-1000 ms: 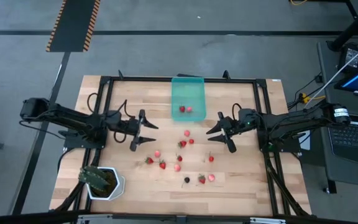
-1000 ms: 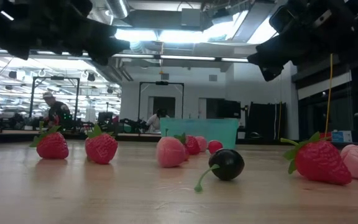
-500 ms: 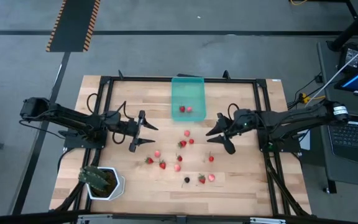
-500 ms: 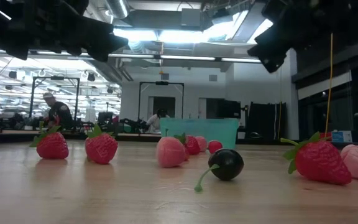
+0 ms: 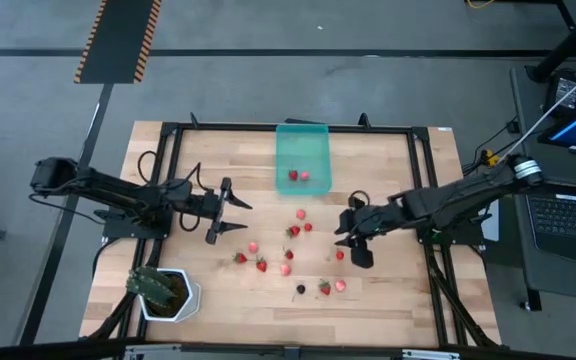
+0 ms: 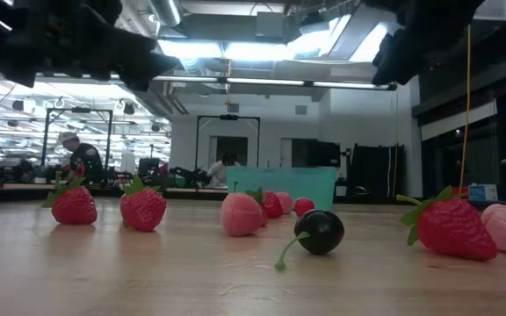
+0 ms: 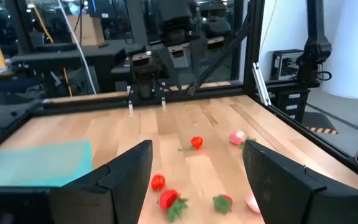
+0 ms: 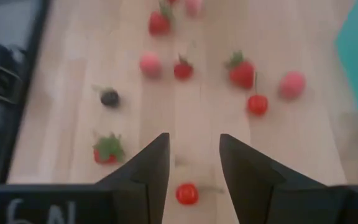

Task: Pick and placing Produce into tupperware
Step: Put the red cherry into the blue bin

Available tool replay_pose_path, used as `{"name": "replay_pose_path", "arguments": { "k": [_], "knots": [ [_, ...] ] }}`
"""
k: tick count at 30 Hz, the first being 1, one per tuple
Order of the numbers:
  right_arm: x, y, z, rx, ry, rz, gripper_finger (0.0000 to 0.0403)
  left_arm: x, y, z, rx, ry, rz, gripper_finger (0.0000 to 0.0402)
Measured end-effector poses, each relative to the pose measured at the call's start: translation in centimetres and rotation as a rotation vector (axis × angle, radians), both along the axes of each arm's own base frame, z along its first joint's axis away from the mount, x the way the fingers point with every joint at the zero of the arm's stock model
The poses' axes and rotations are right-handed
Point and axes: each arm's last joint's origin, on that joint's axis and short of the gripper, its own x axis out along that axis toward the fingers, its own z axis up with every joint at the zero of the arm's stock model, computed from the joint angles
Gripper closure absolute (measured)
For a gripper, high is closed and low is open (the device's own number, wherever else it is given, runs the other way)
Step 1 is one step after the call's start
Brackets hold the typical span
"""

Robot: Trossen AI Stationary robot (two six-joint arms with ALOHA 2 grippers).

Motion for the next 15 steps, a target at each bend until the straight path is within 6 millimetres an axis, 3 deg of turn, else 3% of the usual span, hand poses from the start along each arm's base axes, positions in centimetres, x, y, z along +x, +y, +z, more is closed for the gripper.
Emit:
{"name": "replay_pose_path", "arguments": {
  "k": [7,15],
  "knots": [
    [2.4,0.8,-2.1,-0.071,0.246,-0.02,0.026,-1.6,0.0,-1.1,-0.035,-0.005,0.002,0.0156],
    [4.5,1.4,-3.0,-0.084,0.405,-0.078,0.026,-2.0,0.0,-1.6,-0.048,0.01,0.002,0.0156]
  ]
}}
